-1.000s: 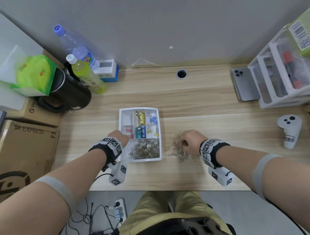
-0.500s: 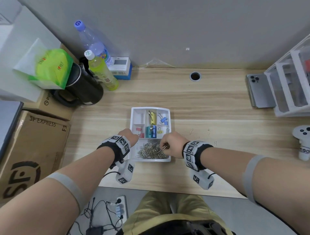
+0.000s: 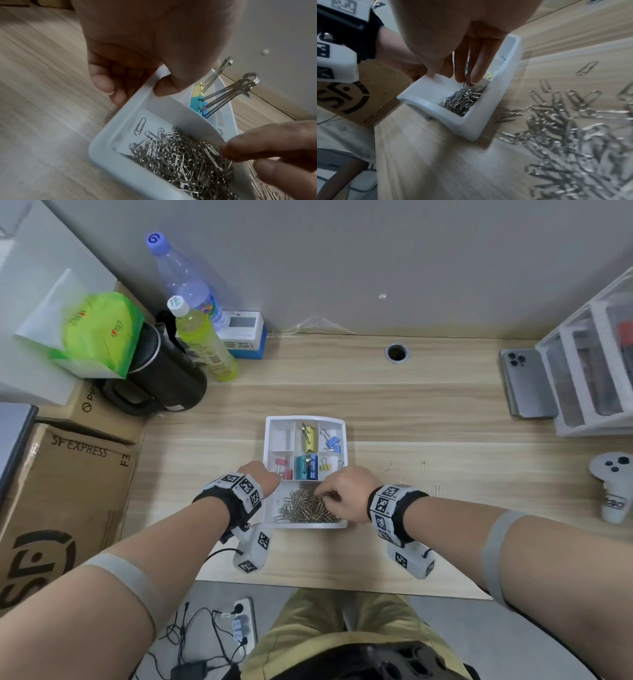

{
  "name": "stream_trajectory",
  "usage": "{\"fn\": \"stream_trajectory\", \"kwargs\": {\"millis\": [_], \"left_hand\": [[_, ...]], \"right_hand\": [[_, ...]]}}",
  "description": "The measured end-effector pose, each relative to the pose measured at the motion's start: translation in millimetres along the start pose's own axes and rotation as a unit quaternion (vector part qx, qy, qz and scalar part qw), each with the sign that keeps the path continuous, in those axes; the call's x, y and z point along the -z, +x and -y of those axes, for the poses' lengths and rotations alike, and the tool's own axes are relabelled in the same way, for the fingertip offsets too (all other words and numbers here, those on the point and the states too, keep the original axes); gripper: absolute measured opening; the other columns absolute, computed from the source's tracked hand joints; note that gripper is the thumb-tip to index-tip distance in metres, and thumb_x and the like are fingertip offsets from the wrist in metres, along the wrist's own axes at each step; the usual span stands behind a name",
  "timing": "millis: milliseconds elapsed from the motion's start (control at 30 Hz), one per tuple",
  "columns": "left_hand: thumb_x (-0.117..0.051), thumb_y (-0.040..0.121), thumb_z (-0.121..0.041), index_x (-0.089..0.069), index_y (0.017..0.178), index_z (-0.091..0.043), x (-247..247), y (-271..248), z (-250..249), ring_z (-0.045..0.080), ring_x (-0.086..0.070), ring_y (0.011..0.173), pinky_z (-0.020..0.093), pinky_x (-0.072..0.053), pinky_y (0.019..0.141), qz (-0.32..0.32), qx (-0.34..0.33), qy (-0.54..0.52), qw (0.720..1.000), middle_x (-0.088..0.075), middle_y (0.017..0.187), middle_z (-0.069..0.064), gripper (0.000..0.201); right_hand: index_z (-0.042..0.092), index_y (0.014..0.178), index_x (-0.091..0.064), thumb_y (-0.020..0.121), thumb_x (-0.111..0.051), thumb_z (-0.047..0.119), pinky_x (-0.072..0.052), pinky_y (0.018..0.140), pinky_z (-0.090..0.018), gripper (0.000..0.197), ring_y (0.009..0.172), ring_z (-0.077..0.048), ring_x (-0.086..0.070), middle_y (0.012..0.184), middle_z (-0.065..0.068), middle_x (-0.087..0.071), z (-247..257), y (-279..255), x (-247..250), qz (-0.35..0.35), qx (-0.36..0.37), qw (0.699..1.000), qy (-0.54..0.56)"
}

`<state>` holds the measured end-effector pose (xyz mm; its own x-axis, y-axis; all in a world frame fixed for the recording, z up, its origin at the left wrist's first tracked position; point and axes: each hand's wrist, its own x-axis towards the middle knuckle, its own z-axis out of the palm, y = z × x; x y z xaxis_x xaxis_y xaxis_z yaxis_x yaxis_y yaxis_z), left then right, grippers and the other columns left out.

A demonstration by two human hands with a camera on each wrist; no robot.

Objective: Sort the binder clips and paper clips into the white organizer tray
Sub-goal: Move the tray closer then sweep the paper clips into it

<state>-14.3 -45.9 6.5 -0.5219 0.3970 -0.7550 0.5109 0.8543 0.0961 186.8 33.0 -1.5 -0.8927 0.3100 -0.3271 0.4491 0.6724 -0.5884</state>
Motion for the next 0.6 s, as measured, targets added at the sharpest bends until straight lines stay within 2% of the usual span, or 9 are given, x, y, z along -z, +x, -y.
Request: {"fn": "stream_trajectory", "kwargs": {"millis": [67,133,200,233,300,367,433,500,600], "left_hand": [[-0.048,0.091,-0.026,-0.053,0.082,-0.007,2,-2,-2,0.023,-0.057,0.06,0.024,-0.041,0.055,0.005,0.006,0.016,1.0,-0.056,0.065,0.008,0.022],[-0.05,0.089,-0.031,-0.06,0.093,-0.005,5,-3,-3,0.026,-0.061,0.066,0.026,-0.047,0.063,0.013,0.01,0.028,0.999,-0.058,0.067,0.008,0.028],[-0.051,0.088,-0.032,-0.063,0.095,-0.006,8,-5,-6,0.027,-0.061,0.067,0.027,-0.047,0.066,0.014,0.012,0.035,0.999,-0.059,0.068,0.008,0.03],[-0.052,0.088,-0.031,-0.06,0.089,-0.007,9,-6,-8,0.026,-0.061,0.066,0.027,-0.047,0.065,0.012,0.012,0.041,0.999,-0.059,0.068,0.008,0.026],[-0.052,0.088,-0.03,-0.056,0.078,-0.007,10,-6,-11,0.026,-0.06,0.065,0.027,-0.047,0.065,0.005,0.015,0.049,0.999,-0.06,0.068,0.009,0.025],[-0.053,0.088,-0.029,-0.055,0.076,-0.007,10,-6,-13,0.025,-0.06,0.064,0.027,-0.046,0.064,-0.002,0.02,0.052,0.998,-0.06,0.067,0.009,0.025],[-0.053,0.089,-0.029,-0.055,0.074,-0.007,8,-7,-15,0.024,-0.059,0.062,0.028,-0.047,0.064,-0.009,0.023,0.052,0.998,-0.061,0.067,0.008,0.027],[-0.053,0.09,-0.028,-0.054,0.075,-0.007,6,-6,-17,0.023,-0.057,0.061,0.028,-0.047,0.064,-0.015,0.025,0.05,0.998,-0.059,0.068,0.007,0.026],[-0.052,0.092,-0.026,-0.05,0.072,-0.009,2,-7,-19,0.019,-0.053,0.06,0.026,-0.043,0.057,-0.03,0.028,0.054,0.998,-0.056,0.069,0.006,0.027]], "right_hand": [[0.024,0.109,-0.074,0.089,-0.051,0.026,-0.055,0.08,-0.031,0.03,0.09,-0.015,-0.067,0.102,0.006,-0.075,-9,-6,10,-0.011,-0.025,1.0,0.001],[0.024,0.097,-0.073,0.088,-0.05,0.027,-0.056,0.074,-0.031,0.025,0.08,-0.015,-0.066,0.09,0.006,-0.074,-23,-12,18,-0.005,-0.058,0.998,-0.002],[0.023,0.086,-0.067,0.086,-0.048,0.026,-0.055,0.068,-0.032,0.019,0.073,-0.017,-0.063,0.082,0.005,-0.07,-40,-18,25,-0.006,-0.096,0.995,-0.016],[0.022,0.086,-0.064,0.085,-0.047,0.025,-0.055,0.069,-0.034,0.017,0.076,-0.02,-0.063,0.084,0.004,-0.068,-50,-23,29,-0.01,-0.125,0.992,-0.028],[0.019,0.1,-0.062,0.086,-0.047,0.023,-0.054,0.077,-0.037,0.02,0.09,-0.025,-0.062,0.101,-0.003,-0.063,-71,-32,37,0.002,-0.212,0.976,-0.055],[0.011,0.116,-0.054,0.086,-0.052,0.019,-0.052,0.084,-0.04,0.031,0.105,-0.029,-0.055,0.117,-0.01,-0.052,-92,-43,42,0.021,-0.304,0.95,-0.075],[0.006,0.122,-0.049,0.086,-0.055,0.017,-0.05,0.089,-0.041,0.039,0.112,-0.031,-0.048,0.122,-0.013,-0.045,-106,-53,42,0.032,-0.359,0.931,-0.065],[0.005,0.119,-0.05,0.086,-0.055,0.017,-0.048,0.091,-0.04,0.036,0.111,-0.03,-0.047,0.121,-0.014,-0.044,-113,-59,38,0.029,-0.367,0.929,-0.05],[0.007,0.11,-0.058,0.085,-0.056,0.017,-0.049,0.091,-0.038,0.027,0.107,-0.029,-0.054,0.112,-0.01,-0.051,-113,-62,29,0.024,-0.318,0.947,-0.021]]}}
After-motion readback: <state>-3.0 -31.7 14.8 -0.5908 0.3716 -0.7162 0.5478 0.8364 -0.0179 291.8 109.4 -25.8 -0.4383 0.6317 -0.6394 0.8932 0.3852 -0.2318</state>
